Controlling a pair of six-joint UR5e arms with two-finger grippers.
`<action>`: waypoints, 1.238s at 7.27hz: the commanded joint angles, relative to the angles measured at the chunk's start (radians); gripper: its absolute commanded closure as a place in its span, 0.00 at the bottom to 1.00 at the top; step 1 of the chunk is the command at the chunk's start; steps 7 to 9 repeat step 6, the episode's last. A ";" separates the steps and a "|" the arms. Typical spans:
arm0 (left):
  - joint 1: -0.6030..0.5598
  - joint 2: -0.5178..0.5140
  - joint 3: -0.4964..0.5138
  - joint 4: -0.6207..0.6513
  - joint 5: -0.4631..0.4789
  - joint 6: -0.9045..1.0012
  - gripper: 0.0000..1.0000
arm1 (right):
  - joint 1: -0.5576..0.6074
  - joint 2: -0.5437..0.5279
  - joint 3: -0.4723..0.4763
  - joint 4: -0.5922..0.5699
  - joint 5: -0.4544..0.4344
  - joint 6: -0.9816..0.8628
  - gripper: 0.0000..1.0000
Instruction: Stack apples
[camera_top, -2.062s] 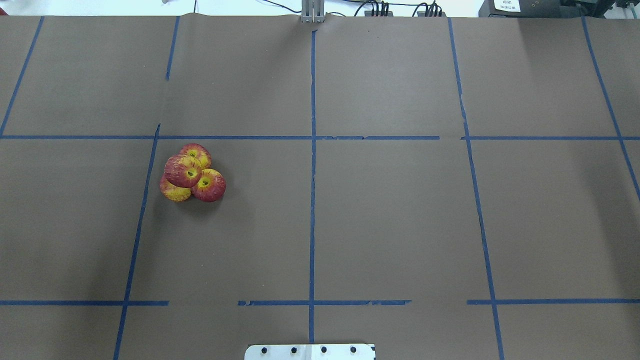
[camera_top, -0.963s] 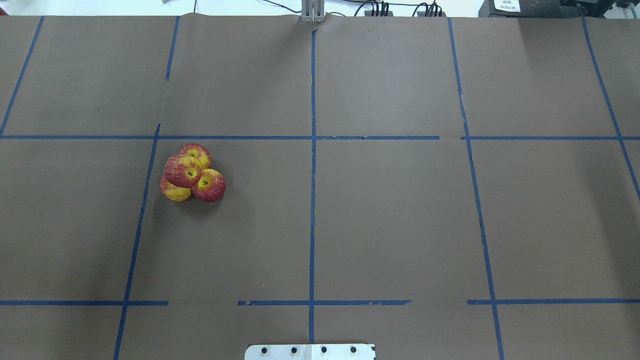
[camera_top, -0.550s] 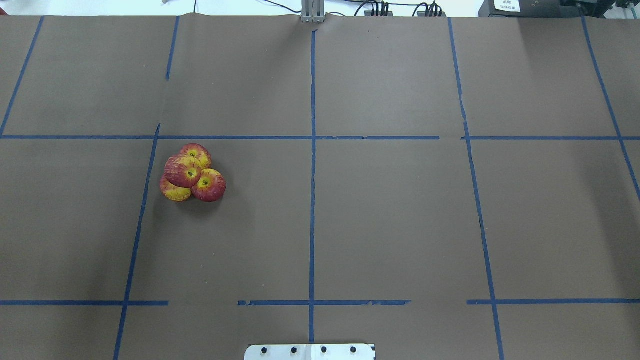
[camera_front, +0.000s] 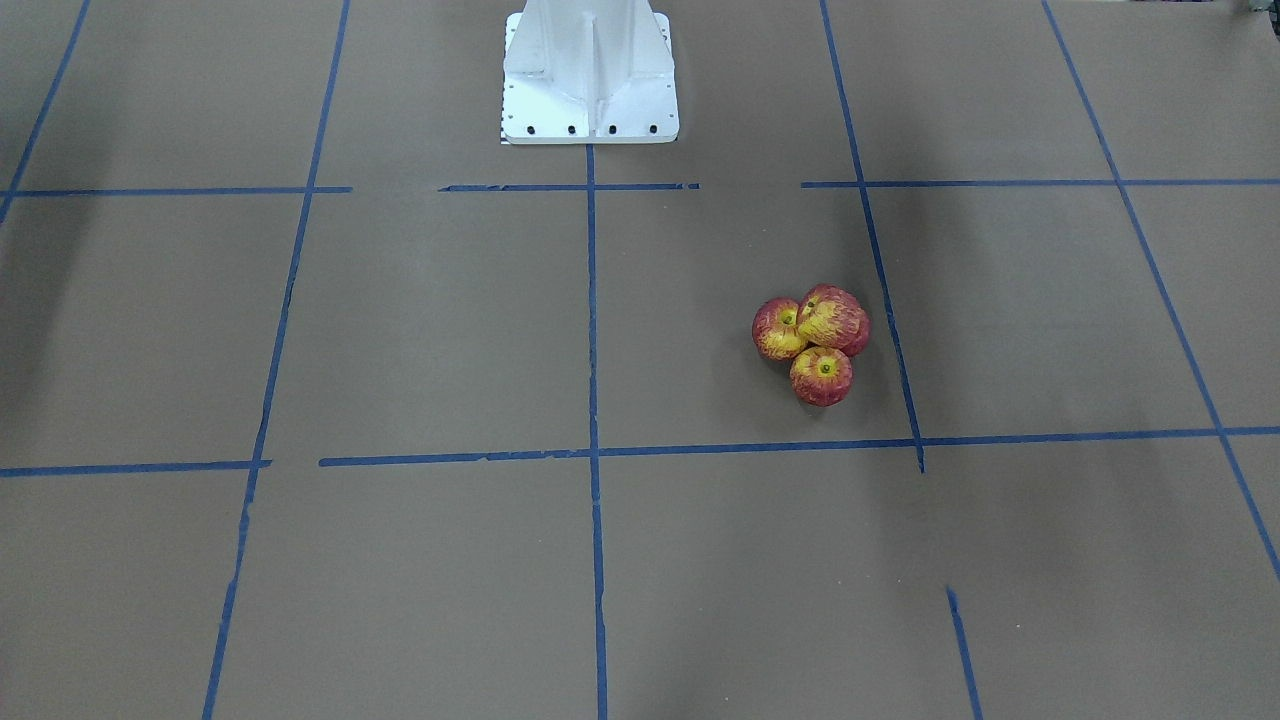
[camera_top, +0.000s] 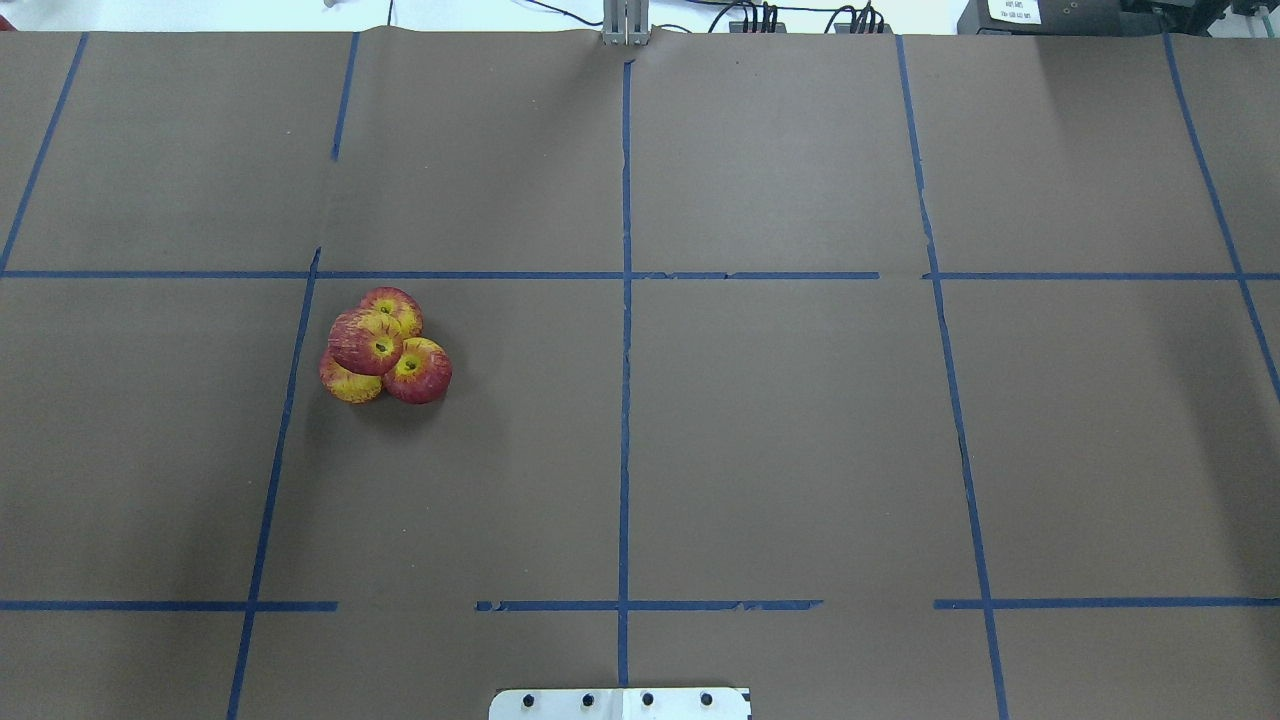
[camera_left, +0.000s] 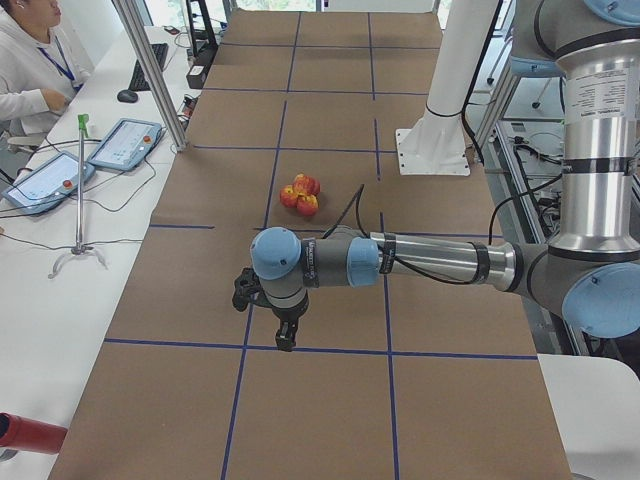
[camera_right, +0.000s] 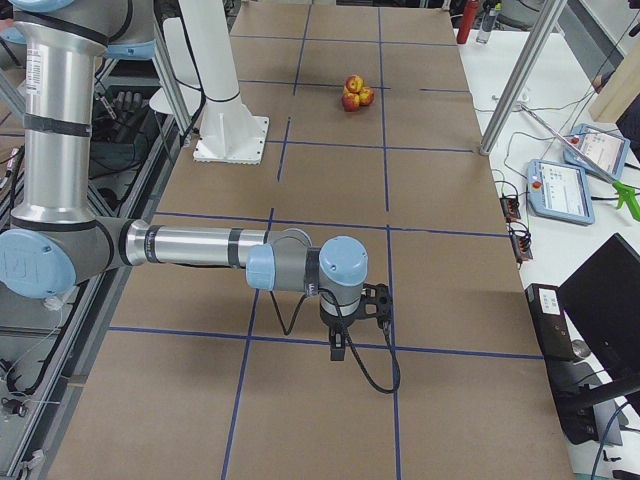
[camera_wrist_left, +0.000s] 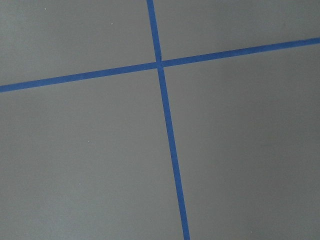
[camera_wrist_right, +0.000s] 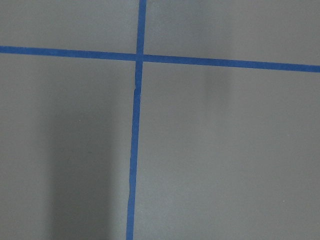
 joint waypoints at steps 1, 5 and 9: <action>0.001 -0.007 0.008 -0.005 0.001 0.000 0.00 | 0.000 0.000 0.000 0.000 0.000 0.001 0.00; 0.001 -0.008 0.008 -0.005 0.001 0.000 0.00 | 0.000 0.000 0.000 0.000 0.000 -0.001 0.00; 0.002 -0.014 0.005 -0.006 0.001 0.000 0.00 | 0.000 0.000 0.000 0.000 0.000 -0.001 0.00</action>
